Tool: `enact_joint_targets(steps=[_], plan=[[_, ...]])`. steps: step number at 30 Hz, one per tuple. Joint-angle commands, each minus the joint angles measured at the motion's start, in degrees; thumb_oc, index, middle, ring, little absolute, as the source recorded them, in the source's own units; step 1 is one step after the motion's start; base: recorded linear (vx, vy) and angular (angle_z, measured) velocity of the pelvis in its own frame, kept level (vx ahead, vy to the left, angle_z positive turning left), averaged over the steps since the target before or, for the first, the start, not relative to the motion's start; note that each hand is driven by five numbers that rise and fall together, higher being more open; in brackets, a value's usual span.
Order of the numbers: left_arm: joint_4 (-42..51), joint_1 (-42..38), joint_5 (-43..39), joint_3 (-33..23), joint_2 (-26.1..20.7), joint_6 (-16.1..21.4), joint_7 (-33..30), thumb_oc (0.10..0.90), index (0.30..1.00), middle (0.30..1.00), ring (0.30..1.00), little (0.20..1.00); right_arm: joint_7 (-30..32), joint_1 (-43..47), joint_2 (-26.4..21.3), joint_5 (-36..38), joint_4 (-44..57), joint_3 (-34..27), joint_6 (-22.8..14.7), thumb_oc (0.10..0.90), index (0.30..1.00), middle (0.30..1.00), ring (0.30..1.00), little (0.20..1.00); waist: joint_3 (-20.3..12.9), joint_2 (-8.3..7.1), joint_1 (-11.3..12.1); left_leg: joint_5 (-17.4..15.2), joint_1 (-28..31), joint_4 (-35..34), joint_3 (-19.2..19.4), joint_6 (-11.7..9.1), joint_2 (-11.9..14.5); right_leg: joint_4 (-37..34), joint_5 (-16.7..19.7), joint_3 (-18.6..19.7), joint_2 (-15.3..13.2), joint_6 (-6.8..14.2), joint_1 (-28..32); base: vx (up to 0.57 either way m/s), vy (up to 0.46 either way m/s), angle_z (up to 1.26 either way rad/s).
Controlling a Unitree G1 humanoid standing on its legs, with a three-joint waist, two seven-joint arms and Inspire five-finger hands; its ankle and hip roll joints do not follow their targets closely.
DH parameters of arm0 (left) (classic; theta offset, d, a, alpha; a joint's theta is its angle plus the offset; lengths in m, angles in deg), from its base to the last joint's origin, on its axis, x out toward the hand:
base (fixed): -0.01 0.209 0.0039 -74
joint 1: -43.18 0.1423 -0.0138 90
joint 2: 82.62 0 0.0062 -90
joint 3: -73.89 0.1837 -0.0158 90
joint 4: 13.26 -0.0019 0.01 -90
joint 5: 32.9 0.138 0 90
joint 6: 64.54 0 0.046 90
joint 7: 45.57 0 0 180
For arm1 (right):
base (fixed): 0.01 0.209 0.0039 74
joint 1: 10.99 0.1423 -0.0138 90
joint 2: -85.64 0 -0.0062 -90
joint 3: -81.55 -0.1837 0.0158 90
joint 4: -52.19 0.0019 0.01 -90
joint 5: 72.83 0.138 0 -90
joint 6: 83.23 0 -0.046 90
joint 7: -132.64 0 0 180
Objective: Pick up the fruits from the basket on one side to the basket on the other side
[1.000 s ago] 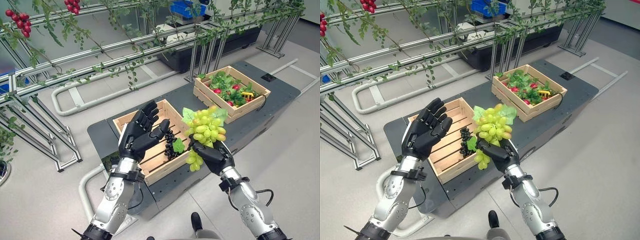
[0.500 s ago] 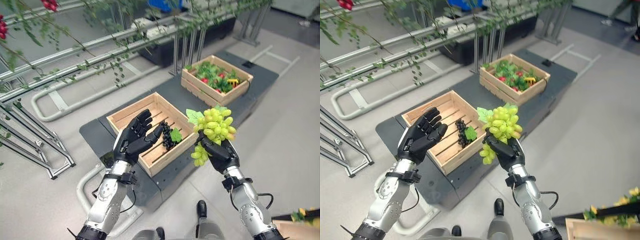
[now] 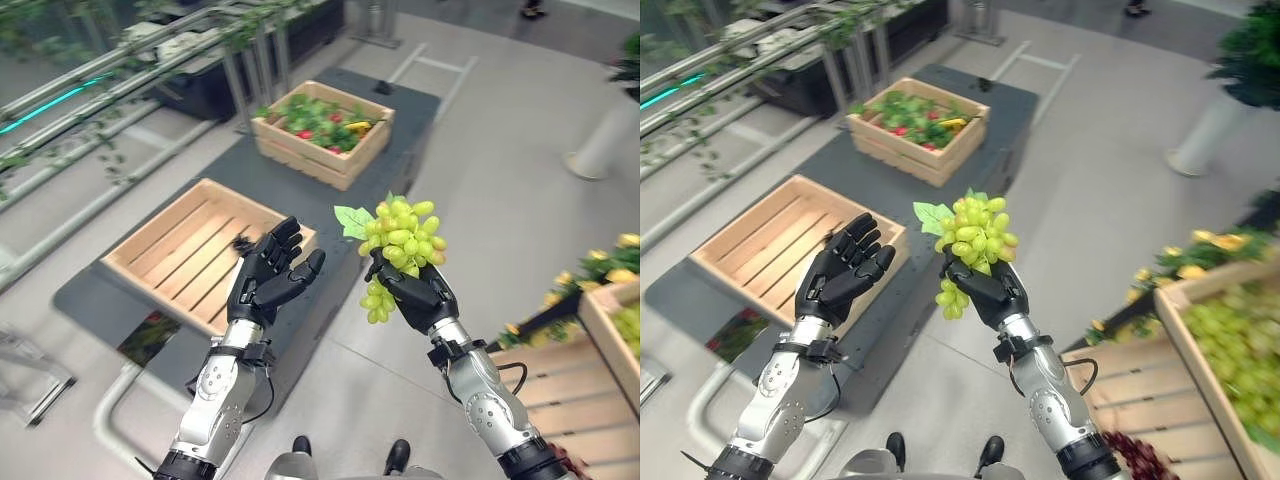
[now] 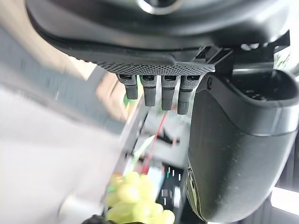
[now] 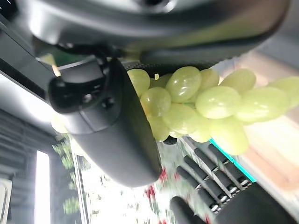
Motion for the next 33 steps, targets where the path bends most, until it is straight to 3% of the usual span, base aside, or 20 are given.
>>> enact_joint_targets(steps=[1, 8, 10, 12, 13, 16, 19, 22, 24, 30, 33], plan=[[5.9, -5.5, 1.4, 0.7, -0.4, 7.8, 3.4, 0.800, 0.900, 0.900, 0.900, 0.900, -4.9, 4.0, 1.6, -0.8, 7.1, -3.4, -8.7, 0.400, 0.300, 0.300, 0.300, 0.300, -6.3, 0.90, -2.0, 0.8, -6.3, -1.3, -1.4, 2.3, -4.2, 0.1, -2.9, -0.3, -1.1, 2.4, 5.5, -0.11, -0.211, -0.25], [6.1, -6.7, -2.2, 2.5, 0.6, 7.7, 6.8, 0.800, 0.900, 0.900, 0.900, 0.900, -5.7, 2.6, 0.6, -1.7, 7.5, -5.0, -8.5, 0.400, 0.300, 0.300, 0.300, 0.300, -6.7, 0.64, -4.8, 3.1, -7.9, -1.3, -0.8, 1.2, -2.4, 0.1, -2.6, 2.0, 2.3, -0.1, 2.3, -0.15, -0.166, -0.11], [6.1, -6.9, -4.6, 3.1, 1.0, 7.6, 8.1, 0.800, 0.900, 0.900, 0.900, 0.900, -4.8, 2.3, 0.3, -3.4, 7.5, -5.3, -6.7, 0.400, 0.300, 0.300, 0.300, 0.300, -6.8, 0.50, -5.3, 3.1, -8.0, -0.9, -2.4, 1.1, -2.4, 0.1, -2.6, 3.8, 2.9, -0.6, 1.8, -0.07, -0.078, -0.10], [7.1, -6.8, -4.5, 3.3, 1.1, 8.0, 7.5, 0.800, 0.900, 0.900, 0.900, 0.900, -5.4, 2.3, -0.6, -3.2, 7.6, -5.6, -5.0, 0.400, 0.300, 0.300, 0.300, 0.300, -6.8, 0.13, -5.2, 2.8, -8.4, 0.3, -6.5, 1.1, -2.4, 0.1, -2.2, 6.3, 3.3, -1.1, 1.5, -0.03, -0.029, -0.23], [8.4, -6.6, -3.7, 3.5, 1.0, 8.5, 5.8, 0.800, 0.900, 0.900, 0.900, 0.900, -6.9, 2.8, -1.2, -2.1, 7.8, -5.5, -3.1, 0.400, 0.300, 0.300, 0.300, 0.300, -6.9, -0.08, -4.7, 2.6, -9.0, 1.5, -12.3, 1.1, -2.6, 0.1, -1.9, 9.4, 3.7, -1.5, 1.1, -0.01, 0.006, -0.39], [9.4, -6.0, -3.2, 2.4, 0.3, 9.2, 3.4, 0.800, 0.900, 0.900, 0.900, 0.900, -9.0, 4.3, -2.3, -0.9, 8.7, -5.0, 0.3, 0.400, 0.300, 0.300, 0.300, 0.300, -7.5, -0.01, -3.8, 3.2, -9.0, 0.9, -21.5, 1.0, -2.9, 0.1, -1.5, 14.3, 4.5, -2.1, 0.6, 0.02, 0.067, -0.54], [9.5, -5.4, -3.6, 0.9, -0.3, 9.3, 3.4, 0.800, 0.900, 0.900, 0.900, 0.900, -10.0, 5.6, -3.2, 1.0, 9.8, -4.8, 2.7, 0.400, 0.300, 0.300, 0.300, 0.300, -7.7, 0.38, -3.0, 3.6, -8.0, -0.2, -25.9, 0.8, -2.9, 0.1, -1.5, 16.6, 4.6, -2.1, 0.7, 0.03, 0.150, -1.01], [9.1, -5.7, -3.9, 0.3, -1.1, 9.0, 5.4, 0.800, 0.900, 0.900, 0.900, 0.900, -9.8, 6.4, -3.7, 7.1, 12.1, -5.3, 5.7, 0.400, 0.300, 0.300, 0.300, 0.300, -8.1, 1.47, -3.9, 3.7, -6.8, -1.3, -24.2, 0.4, -1.6, 0.1, -1.6, 16.5, 3.6, -1.5, 0.7, 0.04, 0.310, -1.42], [8.6, -6.6, -4.8, 1.1, -1.3, 8.6, 6.6, 0.800, 0.900, 0.900, 0.900, 0.900, -10.4, 6.1, -3.8, 7.3, 13.4, -5.6, 4.8, 0.400, 0.300, 0.300, 0.300, 0.300, -8.3, 1.94, -4.5, 3.0, -6.7, -1.3, -23.3, 0.3, -1.8, 0.1, -1.3, 15.7, 2.2, -0.5, 0.5, 0.03, 0.342, -0.75], [9.9, -8.4, -3.9, 1.8, -2.3, 6.0, 9.1, 0.800, 0.900, 0.900, 0.900, 0.900, -8.3, 7.8, -3.5, 10.0, 18.2, -6.1, 3.1, 0.400, 0.300, 0.300, 0.300, 0.300, -7.8, 2.48, -5.8, 0.3, -5.4, -1.3, -21.3, 2.6, -4.9, 1.1, 0.8, 16.9, -2.2, 3.2, -1.3, 0.02, 0.307, -0.17], [9.9, -9.7, -2.5, 2.7, -2.7, 5.5, 10.2, 0.800, 0.900, 0.900, 0.900, 0.900, -7.4, 8.6, -2.7, 10.1, 18.5, -6.5, 1.7, 0.400, 0.300, 0.300, 0.300, 0.300, -7.1, 2.39, -6.6, -0.9, -4.8, -1.3, -19.5, 3.9, -6.6, 1.4, 3.8, 17.9, -4.6, 5.1, -3.5, -0.02, 0.259, -0.28]])
